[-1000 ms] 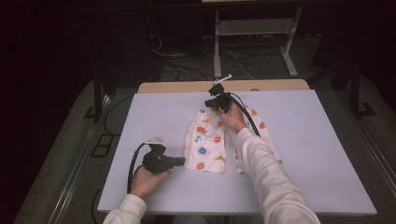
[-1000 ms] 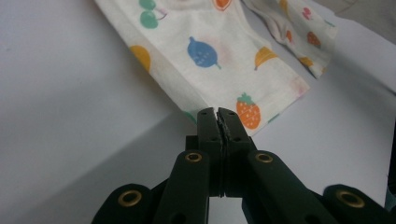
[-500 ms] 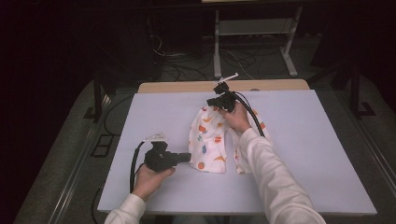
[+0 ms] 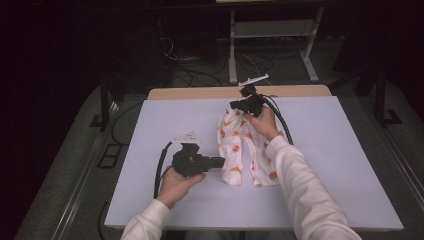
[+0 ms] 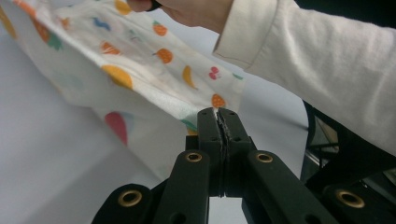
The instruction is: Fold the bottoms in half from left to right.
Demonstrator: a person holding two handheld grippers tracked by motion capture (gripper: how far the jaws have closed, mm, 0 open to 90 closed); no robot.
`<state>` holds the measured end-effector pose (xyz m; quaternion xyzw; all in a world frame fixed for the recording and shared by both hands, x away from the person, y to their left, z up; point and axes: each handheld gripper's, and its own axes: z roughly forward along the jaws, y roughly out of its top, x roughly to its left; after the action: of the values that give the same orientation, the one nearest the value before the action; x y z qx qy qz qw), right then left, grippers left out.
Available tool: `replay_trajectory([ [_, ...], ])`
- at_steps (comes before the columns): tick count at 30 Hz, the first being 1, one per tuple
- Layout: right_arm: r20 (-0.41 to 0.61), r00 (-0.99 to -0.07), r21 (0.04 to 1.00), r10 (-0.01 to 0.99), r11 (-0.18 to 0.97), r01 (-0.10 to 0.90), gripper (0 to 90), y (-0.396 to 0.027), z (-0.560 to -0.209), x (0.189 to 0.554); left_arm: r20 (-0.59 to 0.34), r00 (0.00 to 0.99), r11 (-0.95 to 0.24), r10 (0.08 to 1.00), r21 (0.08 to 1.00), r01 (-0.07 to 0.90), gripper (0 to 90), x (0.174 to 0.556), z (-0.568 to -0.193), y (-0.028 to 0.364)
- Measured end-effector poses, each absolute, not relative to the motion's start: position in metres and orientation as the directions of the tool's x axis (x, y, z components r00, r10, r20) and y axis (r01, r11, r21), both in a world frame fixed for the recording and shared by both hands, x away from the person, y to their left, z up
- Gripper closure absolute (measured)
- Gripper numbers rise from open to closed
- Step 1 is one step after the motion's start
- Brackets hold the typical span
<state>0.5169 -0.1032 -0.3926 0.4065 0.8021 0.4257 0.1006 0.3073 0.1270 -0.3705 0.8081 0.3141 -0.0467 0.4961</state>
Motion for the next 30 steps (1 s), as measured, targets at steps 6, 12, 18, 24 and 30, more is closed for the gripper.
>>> replay_trajectory([
  [6, 0.21, -0.629, 0.773, 0.749, 0.268, 0.576, 89.1, -0.124, -0.389, 0.518, -0.384, 0.818, -0.331, 0.428, 0.776, 0.537, 87.8, 0.312, -0.366, 0.102],
  [12, 0.228, -0.609, 0.773, 0.759, 0.239, 0.587, 89.1, -0.14, -0.392, 0.519, -0.397, 0.827, -0.341, 0.398, 0.773, 0.535, 87.8, 0.317, -0.368, 0.08],
  [18, 0.234, -0.598, 0.772, 0.766, 0.227, 0.593, 89.1, -0.151, -0.393, 0.52, -0.406, 0.828, -0.347, 0.385, 0.768, 0.538, 87.8, 0.322, -0.369, 0.064],
  [24, 0.235, -0.597, 0.775, 0.767, 0.223, 0.592, 89.2, -0.158, -0.392, 0.522, -0.416, 0.829, -0.356, 0.374, 0.761, 0.542, 87.8, 0.326, -0.372, 0.05],
  [30, 0.236, -0.597, 0.772, 0.767, 0.224, 0.594, 89.2, -0.167, -0.392, 0.522, -0.429, 0.829, -0.343, 0.358, 0.766, 0.544, 87.8, 0.331, -0.375, 0.039],
])
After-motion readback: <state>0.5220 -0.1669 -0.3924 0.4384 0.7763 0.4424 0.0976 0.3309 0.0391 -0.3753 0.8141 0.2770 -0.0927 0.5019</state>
